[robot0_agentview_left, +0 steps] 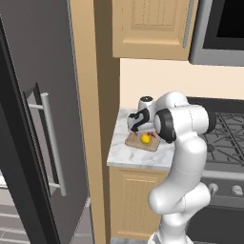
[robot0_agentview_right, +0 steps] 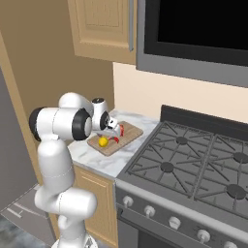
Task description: Retrieve a lemon from the fridge and place it on the cutting board with the fish.
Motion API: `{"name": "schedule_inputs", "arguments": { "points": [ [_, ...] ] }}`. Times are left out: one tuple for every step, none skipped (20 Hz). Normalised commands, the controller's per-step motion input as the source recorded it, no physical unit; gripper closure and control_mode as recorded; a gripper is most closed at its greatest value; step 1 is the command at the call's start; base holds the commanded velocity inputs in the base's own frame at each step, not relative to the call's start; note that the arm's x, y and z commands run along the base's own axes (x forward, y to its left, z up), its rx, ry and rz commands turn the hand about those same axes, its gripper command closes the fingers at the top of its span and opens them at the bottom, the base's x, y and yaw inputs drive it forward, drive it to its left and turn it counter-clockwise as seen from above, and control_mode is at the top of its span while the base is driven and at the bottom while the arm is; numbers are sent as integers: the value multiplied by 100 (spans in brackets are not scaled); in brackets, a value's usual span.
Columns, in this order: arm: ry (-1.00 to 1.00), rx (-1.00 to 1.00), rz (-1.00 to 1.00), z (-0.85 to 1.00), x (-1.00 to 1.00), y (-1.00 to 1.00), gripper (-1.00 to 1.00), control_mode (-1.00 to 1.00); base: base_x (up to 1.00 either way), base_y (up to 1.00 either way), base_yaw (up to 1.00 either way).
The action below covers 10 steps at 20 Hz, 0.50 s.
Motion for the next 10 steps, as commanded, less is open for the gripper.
{"name": "schedule_inputs", "arguments": {
  "points": [
    [0, 0, 0, 0, 0, 0, -100, -100, 0, 0, 0],
    [0, 0, 0, 0, 0, 0, -100, -100, 0, 0, 0],
    [1, 0, 0, 3, 0, 0, -100, -100, 0, 0, 0],
    [0, 0, 0, 20, 0, 0, -100, -100, 0, 0, 0],
    [0, 0, 0, 32, -3, 0, -100, -100, 0, 0, 0],
    [0, 0, 0, 46, -18, 0, -100, -100, 0, 0, 0],
    [-2, 0, 0, 59, -26, 0, -100, -100, 0, 0, 0],
    [-6, 0, 0, 71, -35, 0, -100, -100, 0, 0, 0],
    [-11, 0, 0, 82, -45, 0, -100, -100, 0, 0, 0],
    [-12, 0, 0, 84, -49, 0, -100, -100, 0, 0, 0]
  ]
}}
